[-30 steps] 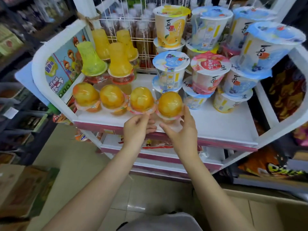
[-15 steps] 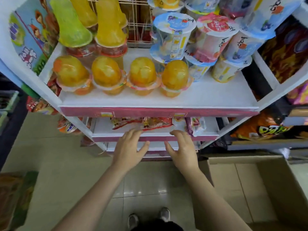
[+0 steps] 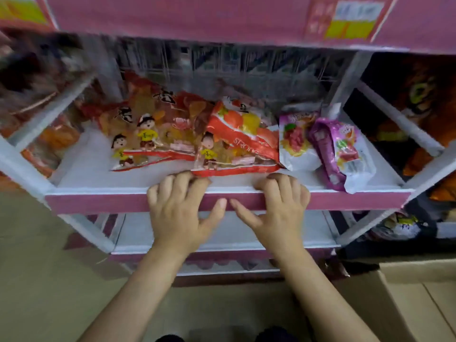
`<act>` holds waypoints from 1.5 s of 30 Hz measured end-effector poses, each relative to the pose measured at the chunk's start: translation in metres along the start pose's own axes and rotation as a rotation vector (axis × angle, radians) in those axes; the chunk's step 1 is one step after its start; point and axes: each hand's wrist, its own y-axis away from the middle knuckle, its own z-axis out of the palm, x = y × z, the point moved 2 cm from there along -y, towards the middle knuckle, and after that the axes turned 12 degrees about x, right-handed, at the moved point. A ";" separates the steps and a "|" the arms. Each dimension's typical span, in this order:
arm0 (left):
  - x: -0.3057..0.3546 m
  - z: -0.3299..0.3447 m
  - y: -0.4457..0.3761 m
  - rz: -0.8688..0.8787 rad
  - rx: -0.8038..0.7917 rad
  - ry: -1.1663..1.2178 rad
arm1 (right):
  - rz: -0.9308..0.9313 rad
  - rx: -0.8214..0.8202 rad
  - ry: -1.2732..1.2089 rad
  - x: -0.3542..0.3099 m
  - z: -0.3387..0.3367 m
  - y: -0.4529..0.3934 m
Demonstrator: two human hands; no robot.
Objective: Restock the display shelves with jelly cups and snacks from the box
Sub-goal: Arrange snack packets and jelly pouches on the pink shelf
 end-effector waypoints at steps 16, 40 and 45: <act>-0.014 -0.006 0.011 0.093 0.071 0.261 | 0.020 0.118 -0.211 0.007 0.004 -0.015; -0.014 -0.010 -0.054 -0.095 -0.254 0.143 | 0.075 -0.179 -0.253 0.013 0.018 -0.085; -0.016 -0.010 -0.053 -0.160 -0.273 0.188 | 0.170 -0.160 -0.425 0.016 0.003 -0.085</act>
